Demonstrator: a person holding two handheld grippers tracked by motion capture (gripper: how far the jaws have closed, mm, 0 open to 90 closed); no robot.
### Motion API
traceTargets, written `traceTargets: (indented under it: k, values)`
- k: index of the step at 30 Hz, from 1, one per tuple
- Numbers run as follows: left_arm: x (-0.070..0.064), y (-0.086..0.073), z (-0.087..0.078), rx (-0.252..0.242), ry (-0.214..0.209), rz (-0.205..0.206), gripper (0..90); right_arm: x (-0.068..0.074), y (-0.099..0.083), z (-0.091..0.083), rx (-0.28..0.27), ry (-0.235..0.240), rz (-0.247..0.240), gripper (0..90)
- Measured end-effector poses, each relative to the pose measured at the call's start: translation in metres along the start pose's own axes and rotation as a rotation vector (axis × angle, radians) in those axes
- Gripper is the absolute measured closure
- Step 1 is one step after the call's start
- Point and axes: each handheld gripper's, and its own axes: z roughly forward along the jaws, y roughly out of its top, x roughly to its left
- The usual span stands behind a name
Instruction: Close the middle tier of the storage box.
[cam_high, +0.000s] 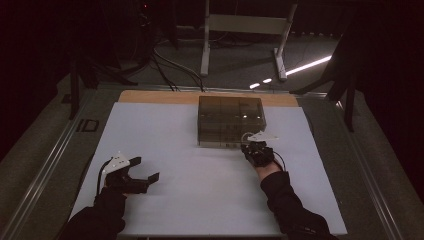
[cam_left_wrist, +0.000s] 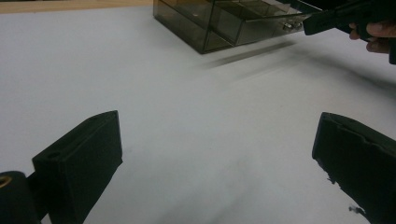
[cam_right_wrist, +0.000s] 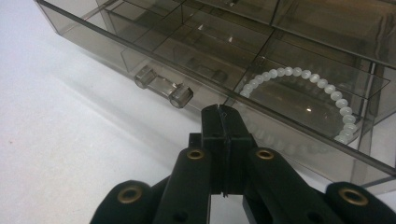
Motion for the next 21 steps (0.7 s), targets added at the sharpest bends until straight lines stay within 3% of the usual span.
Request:
traceTargets:
  k: [21]
  values:
    - [0.0001, -0.0001, -0.0010, -0.006, 0.000, -0.005, 3.2, -0.0028, 0.0014, 0.0042, -0.003, -0.010, 0.007, 90.0]
